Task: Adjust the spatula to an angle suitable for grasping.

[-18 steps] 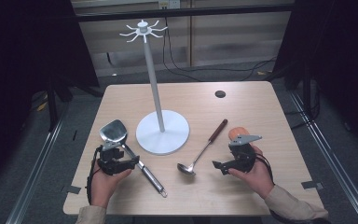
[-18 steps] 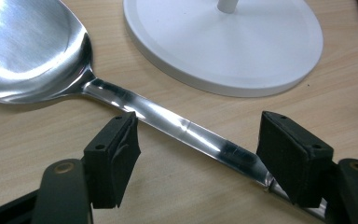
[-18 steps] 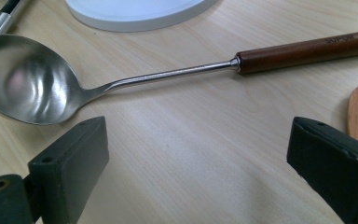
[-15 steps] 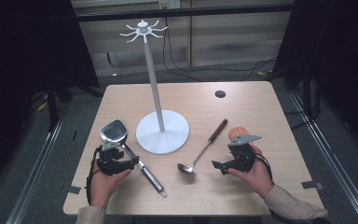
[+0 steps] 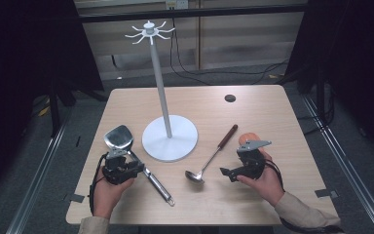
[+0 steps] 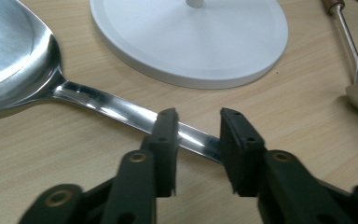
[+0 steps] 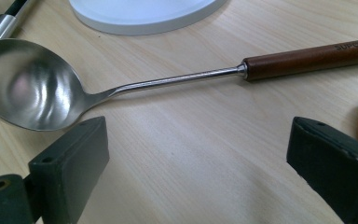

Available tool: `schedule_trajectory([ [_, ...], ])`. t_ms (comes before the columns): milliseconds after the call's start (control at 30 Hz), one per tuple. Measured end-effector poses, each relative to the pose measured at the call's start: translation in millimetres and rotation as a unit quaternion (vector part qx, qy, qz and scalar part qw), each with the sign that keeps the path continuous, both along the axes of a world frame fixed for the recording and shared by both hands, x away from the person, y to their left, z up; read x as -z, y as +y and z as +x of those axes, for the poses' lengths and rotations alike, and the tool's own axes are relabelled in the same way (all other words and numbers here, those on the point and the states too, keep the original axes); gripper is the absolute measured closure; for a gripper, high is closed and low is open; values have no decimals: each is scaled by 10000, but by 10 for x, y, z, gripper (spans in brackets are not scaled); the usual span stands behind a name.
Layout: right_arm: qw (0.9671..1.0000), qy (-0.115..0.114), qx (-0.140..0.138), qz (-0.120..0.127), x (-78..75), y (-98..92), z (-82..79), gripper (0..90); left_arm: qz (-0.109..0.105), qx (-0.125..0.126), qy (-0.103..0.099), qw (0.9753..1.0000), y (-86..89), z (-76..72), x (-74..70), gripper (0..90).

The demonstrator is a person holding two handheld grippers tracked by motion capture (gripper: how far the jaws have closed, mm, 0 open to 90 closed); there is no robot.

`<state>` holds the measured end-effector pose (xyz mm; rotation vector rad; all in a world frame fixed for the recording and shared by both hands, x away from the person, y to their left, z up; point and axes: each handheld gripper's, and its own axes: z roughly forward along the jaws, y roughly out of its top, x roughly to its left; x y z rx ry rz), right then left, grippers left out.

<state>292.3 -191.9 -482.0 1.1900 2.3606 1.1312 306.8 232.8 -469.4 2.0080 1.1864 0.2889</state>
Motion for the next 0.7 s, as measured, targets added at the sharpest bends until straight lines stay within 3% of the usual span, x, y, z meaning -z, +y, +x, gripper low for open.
schedule_trajectory([
  [33,10000,-10,-18,0,0,3,2,49,-78,-38,-12,10000,-3,4,3,733],
  [100,10000,-24,-29,-6,0,9,3,50,87,208,99,9997,14,19,3,804],
  [267,10000,17,-37,-6,6,5,1,49,122,478,158,9987,-56,22,34,886],
  [533,10000,16,-24,-31,7,-3,1,49,115,669,320,9972,-125,20,70,900],
  [600,10000,7,-6,-39,4,-1,0,50,238,740,358,9963,-143,20,84,900],
  [700,10000,-5,-19,-46,4,0,3,49,241,803,401,9957,-175,24,117,900],
])
